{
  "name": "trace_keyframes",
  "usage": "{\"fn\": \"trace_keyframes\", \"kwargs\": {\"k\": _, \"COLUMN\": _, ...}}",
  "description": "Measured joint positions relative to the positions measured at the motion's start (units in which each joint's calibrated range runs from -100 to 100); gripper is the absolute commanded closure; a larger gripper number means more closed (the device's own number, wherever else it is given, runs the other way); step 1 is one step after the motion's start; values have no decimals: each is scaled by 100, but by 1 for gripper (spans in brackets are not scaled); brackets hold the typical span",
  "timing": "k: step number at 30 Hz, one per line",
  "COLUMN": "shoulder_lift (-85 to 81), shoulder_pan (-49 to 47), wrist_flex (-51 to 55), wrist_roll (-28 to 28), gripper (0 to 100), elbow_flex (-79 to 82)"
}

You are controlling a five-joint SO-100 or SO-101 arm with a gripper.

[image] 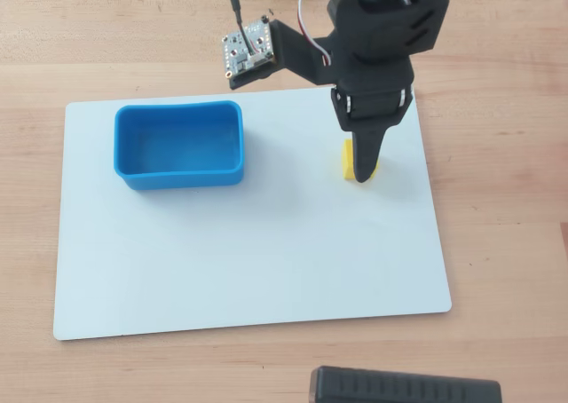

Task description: Pick up yellow cube and drop it in the blue rectangular bin

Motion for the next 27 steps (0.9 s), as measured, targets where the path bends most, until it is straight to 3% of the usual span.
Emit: {"fn": "trace_keyframes", "kwargs": {"k": 27, "shoulder_lift": 785, "shoulder_pan": -178, "wrist_flex": -546, "wrist_roll": 0, "gripper": 82, "elbow_flex": -9}}
